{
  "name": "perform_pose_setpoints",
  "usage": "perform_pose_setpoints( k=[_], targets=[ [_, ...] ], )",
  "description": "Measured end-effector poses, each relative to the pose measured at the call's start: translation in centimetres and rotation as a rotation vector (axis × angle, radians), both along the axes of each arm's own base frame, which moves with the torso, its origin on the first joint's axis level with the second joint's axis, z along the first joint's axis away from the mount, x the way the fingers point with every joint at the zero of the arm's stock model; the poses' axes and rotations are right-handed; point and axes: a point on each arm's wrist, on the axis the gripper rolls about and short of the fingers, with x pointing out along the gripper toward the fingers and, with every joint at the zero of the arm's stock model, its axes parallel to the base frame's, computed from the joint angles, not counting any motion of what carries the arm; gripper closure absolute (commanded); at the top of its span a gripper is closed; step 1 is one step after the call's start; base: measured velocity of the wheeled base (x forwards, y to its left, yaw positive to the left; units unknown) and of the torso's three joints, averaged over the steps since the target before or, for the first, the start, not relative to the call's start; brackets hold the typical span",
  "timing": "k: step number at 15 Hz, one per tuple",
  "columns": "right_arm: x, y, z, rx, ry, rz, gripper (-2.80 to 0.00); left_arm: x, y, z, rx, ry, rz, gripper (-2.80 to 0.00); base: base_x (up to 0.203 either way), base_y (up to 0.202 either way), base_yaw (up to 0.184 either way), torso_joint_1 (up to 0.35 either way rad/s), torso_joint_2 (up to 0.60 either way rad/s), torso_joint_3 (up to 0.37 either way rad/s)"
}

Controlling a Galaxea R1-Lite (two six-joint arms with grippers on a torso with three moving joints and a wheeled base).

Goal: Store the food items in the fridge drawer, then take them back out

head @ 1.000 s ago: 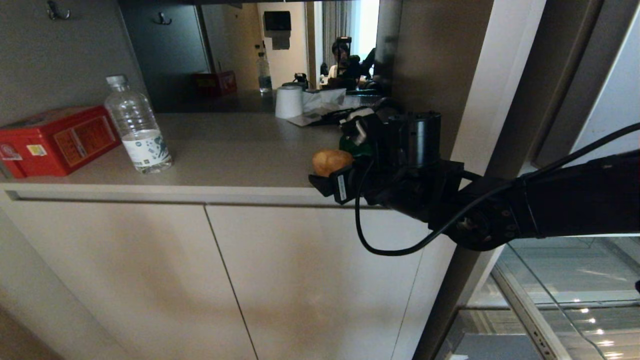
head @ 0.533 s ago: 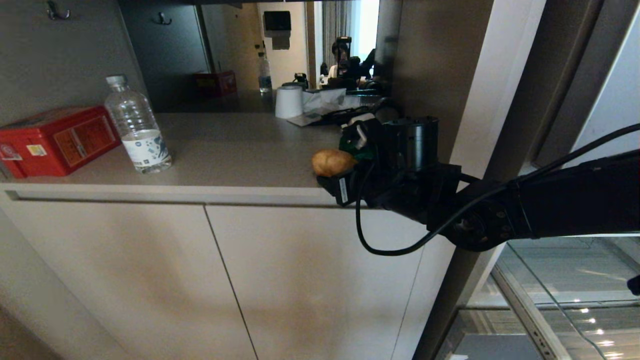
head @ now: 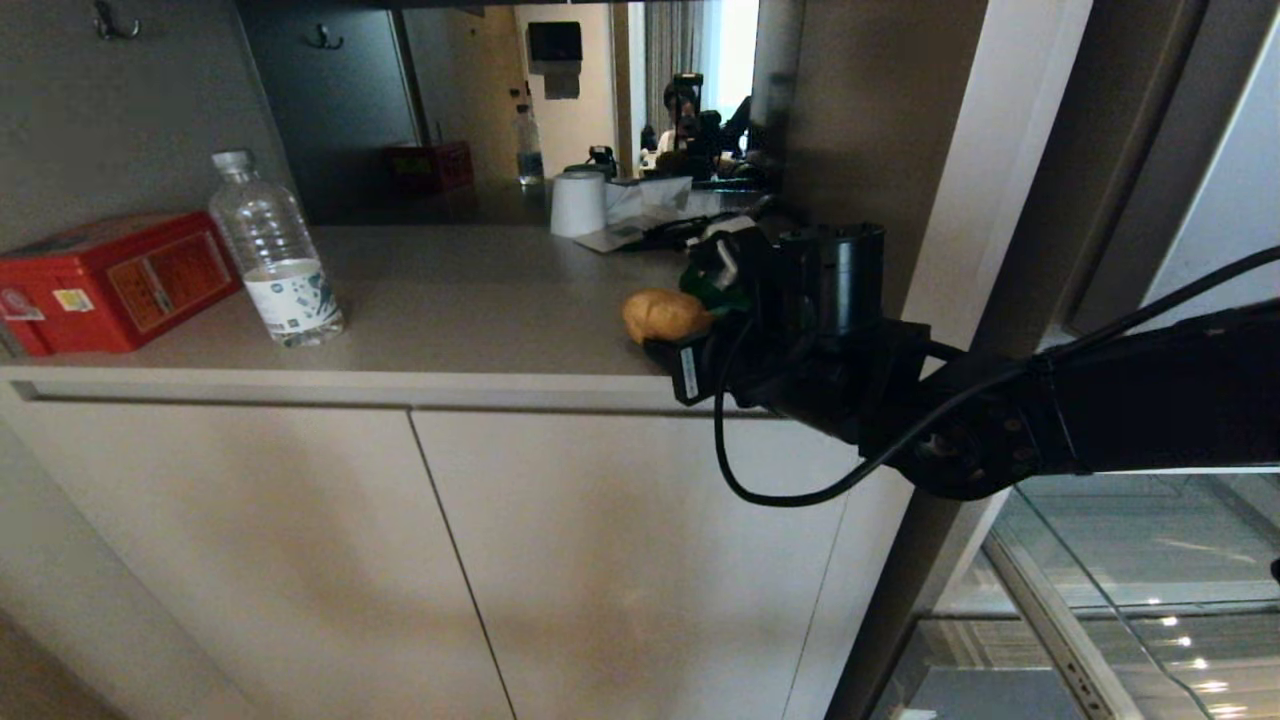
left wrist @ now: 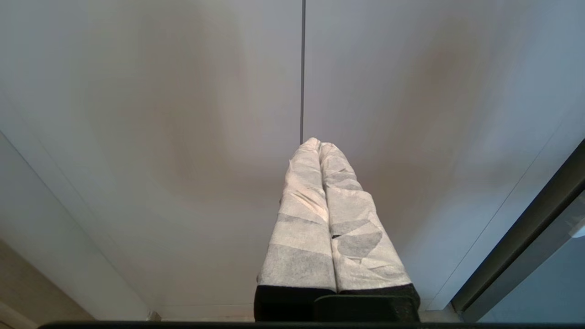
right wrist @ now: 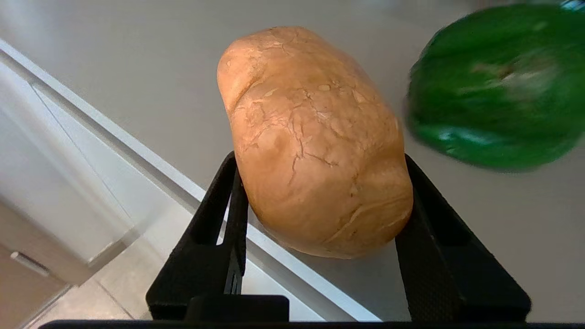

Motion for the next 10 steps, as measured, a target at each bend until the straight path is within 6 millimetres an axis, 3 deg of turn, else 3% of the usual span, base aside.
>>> perform_pose_setpoints(
  k=[4,7,10],
  targets=[
    [-2.5,-0.7,1.5,-0.008,0.018,0.025,0.00,0.0,0.0,0.0,0.000,0.000,0.000,0.00,0.000,0.000,0.000,0.000,0.00,0.000],
    [-6.7,-2.4,2.2,-0.010,0.089,0.057,0.00,0.0,0.0,0.0,0.000,0.000,0.000,0.00,0.000,0.000,0.000,0.000,0.00,0.000],
    [-11.2,-5.8,2.3,-0.002,0.158,0.065,0.00,0.0,0.0,0.0,0.000,0.000,0.000,0.00,0.000,0.000,0.000,0.000,0.00,0.000]
  ],
)
